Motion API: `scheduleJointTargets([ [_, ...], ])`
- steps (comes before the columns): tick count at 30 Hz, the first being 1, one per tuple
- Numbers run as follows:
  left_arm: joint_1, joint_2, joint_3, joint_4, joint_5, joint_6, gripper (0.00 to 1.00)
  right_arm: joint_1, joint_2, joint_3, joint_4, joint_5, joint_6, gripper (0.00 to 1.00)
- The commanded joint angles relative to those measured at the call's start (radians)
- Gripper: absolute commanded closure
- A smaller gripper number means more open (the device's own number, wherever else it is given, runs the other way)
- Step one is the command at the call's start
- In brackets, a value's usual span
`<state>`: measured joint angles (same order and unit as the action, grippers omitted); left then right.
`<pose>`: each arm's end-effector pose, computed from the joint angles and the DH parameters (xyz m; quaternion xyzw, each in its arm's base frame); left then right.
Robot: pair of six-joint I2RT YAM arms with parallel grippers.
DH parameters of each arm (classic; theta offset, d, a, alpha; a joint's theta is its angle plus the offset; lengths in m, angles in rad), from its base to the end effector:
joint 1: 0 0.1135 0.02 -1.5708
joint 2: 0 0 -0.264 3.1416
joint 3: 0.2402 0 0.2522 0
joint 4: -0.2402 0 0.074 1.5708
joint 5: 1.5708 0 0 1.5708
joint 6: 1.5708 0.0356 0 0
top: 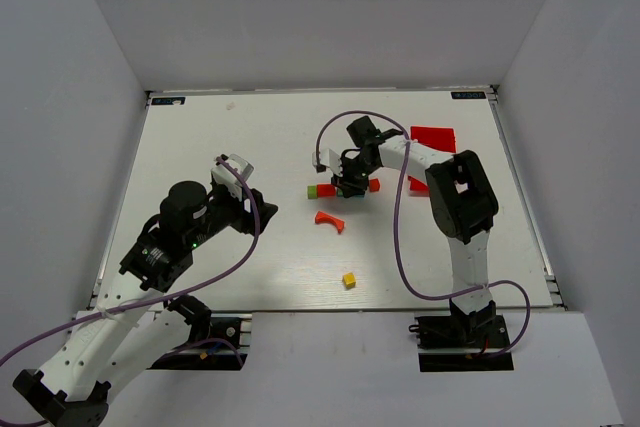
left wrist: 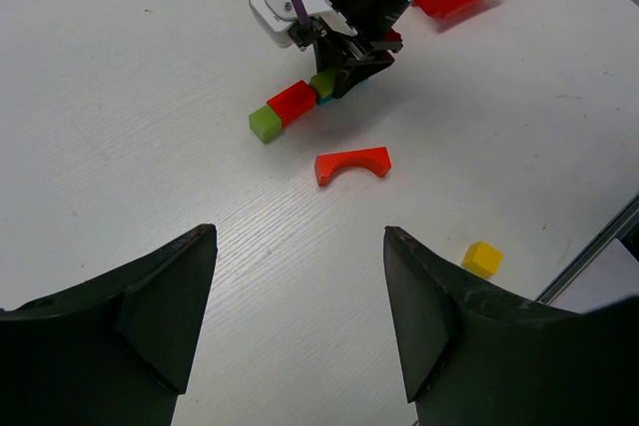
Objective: Build the wood block tower
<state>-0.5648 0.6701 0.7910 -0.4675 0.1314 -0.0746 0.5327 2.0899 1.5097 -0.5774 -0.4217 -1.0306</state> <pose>0.1257 -0.0852 0.3294 0.2348 0.7831 -0.2312 0.5274 0.3643 0.2317 0.1611 -0.7047 0.6490 0.1491 0.2449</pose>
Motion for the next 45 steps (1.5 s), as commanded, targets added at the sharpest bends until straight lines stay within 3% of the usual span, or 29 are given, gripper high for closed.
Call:
scheduleJointTargets([
  [1, 0.005, -0.012, -0.007, 0.004, -0.004, 0.007, 0.22, 0.003, 0.024, 0.027, -0.038, -0.003, -0.019, 0.71],
  [29, 0.005, -0.012, -0.007, 0.004, -0.004, 0.007, 0.22, 0.021, 0.047, 0.067, -0.064, -0.017, -0.037, 0.74],
  [37, 0.005, -0.012, -0.007, 0.004, -0.004, 0.007, 0.22, 0.023, 0.056, 0.075, -0.068, -0.017, -0.039, 0.71],
  [45, 0.005, -0.012, -0.007, 0.004, -0.004, 0.007, 0.22, 0.027, 0.058, 0.075, -0.065, -0.015, -0.036, 0.62],
])
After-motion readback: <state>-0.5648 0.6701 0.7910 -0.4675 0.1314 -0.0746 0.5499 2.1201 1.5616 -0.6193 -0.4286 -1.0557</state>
